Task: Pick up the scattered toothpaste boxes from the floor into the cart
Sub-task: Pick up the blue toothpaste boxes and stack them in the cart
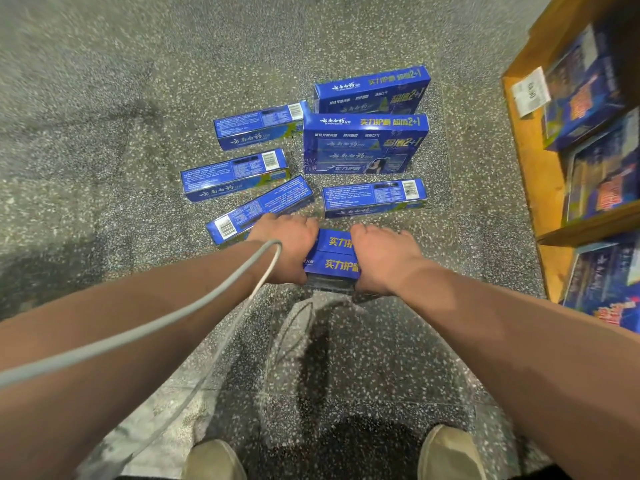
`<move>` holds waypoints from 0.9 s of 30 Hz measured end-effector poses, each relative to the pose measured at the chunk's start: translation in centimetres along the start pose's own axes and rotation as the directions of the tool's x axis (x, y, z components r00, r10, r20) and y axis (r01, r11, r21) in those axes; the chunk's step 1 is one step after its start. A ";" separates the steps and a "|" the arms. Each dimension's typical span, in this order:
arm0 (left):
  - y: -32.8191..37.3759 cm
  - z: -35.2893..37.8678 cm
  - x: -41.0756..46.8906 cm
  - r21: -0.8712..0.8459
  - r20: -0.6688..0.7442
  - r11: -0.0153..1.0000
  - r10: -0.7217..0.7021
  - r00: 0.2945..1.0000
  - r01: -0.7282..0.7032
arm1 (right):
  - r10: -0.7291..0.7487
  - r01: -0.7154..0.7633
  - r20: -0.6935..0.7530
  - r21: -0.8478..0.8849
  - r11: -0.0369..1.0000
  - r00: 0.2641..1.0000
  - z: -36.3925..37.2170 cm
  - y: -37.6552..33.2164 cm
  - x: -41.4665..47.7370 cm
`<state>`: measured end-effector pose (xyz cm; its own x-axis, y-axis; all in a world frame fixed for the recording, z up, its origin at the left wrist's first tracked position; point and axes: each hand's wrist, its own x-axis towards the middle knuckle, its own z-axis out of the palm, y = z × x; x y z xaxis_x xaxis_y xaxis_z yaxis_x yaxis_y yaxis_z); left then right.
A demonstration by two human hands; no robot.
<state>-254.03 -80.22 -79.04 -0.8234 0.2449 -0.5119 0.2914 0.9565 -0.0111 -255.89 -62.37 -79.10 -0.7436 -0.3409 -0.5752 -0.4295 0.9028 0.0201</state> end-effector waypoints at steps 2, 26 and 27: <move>-0.2 -0.4 0.0 -0.005 0.009 1.000 0.011 1.000 -0.011 | -0.006 0.006 -0.003 -0.007 1.000 1.000 -0.5 0.2 0.0; -10.4 -60.3 -51.0 -0.137 -0.064 0.912 -0.398 0.915 0.387 | -0.418 0.371 -0.191 -0.236 0.898 0.888 -65.6 -12.1 -41.0; -11.2 -61.9 -53.3 -0.155 -0.075 0.896 -0.430 0.900 0.415 | -0.448 0.395 -0.205 -0.254 0.883 0.870 -67.8 -13.5 -42.2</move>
<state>-243.53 -94.18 1.58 -0.9025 -0.1790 -0.3918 -0.1563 0.9837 -0.0894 -253.47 -77.91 0.39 -0.5597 -0.7548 -0.3421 -0.8030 0.5960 -0.0012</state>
